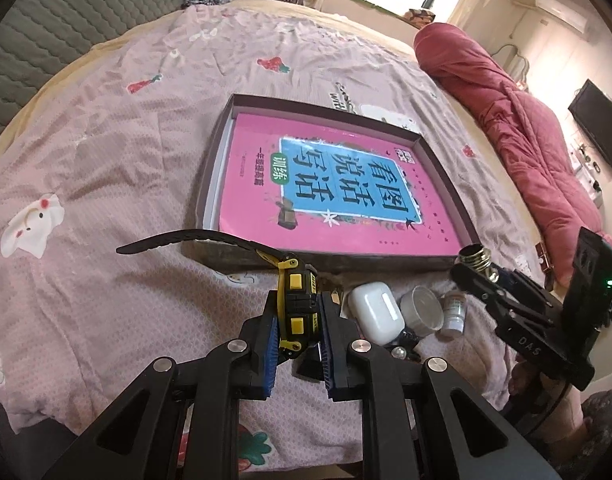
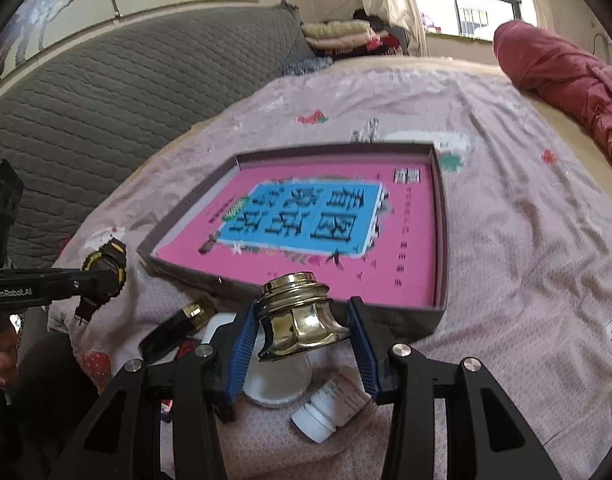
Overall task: Organize rigid objects
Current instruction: 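Lift and carry the watch with left tool while right tool carries the brass cap over the tray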
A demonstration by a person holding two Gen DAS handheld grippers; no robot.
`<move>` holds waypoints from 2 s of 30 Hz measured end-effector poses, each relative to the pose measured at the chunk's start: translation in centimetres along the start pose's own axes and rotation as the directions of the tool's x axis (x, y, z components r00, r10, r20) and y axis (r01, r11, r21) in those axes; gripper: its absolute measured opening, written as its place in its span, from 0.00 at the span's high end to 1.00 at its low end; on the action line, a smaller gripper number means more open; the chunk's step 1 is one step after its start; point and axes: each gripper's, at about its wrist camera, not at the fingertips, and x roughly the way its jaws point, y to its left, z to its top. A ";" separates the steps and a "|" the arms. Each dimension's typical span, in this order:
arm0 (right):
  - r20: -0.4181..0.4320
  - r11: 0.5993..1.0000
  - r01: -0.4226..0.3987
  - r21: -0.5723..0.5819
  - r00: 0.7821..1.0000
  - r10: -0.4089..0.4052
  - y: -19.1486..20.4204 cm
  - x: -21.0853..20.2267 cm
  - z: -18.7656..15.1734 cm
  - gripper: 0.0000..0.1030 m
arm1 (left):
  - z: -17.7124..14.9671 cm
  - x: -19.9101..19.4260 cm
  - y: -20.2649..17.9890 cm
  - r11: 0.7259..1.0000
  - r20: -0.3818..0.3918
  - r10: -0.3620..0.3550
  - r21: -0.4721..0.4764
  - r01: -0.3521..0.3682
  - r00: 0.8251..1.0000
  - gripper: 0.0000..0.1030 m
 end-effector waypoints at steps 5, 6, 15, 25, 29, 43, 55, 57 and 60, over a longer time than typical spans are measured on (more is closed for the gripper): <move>0.068 1.000 -0.013 0.004 0.998 0.013 0.1 -1.2 0.6 0.56 | 0.1 -0.2 -0.2 1.000 0.017 0.000 0.012 0.000 1.000 0.83; 0.071 1.000 -0.014 0.005 0.997 0.014 0.1 -1.2 0.8 0.56 | 0.1 -0.3 -0.3 1.000 0.027 0.001 0.019 -0.002 1.000 0.83; 0.110 1.000 -0.008 0.015 0.994 0.006 0.0 -1.7 1.1 0.56 | 0.9 -0.5 -1.3 0.998 0.085 -0.001 0.062 -0.004 0.996 0.83; 0.146 1.000 -0.010 0.029 0.989 0.006 -0.3 -1.8 1.7 0.56 | 2.2 0.0 -2.1 0.997 0.133 0.012 0.080 -0.022 0.991 0.83; 0.168 1.000 -0.004 0.021 0.986 0.000 -0.3 -1.9 1.9 0.56 | 3.0 -0.2 -2.6 0.993 0.175 0.025 0.108 -0.044 0.984 0.83; 0.204 0.999 0.018 0.040 0.979 -0.025 -1.4 -1.7 2.8 0.56 | 6.6 1.9 -2.9 0.987 0.218 0.054 0.133 -0.085 0.974 0.83; 0.154 0.997 0.042 0.060 0.987 -0.051 -2.1 0.3 3.0 0.56 | 7.8 6.7 -2.8 0.981 0.159 0.092 0.154 -0.117 0.983 0.83; 0.140 0.997 0.049 0.065 0.988 -0.058 -2.3 0.8 3.0 0.56 | 7.8 7.2 -2.9 0.979 0.155 0.097 0.164 -0.123 0.983 0.83; 0.127 0.996 0.054 0.076 0.990 -0.063 -2.5 1.3 3.0 0.56 | 7.6 7.8 -3.1 0.976 0.150 0.105 0.173 -0.131 0.983 0.82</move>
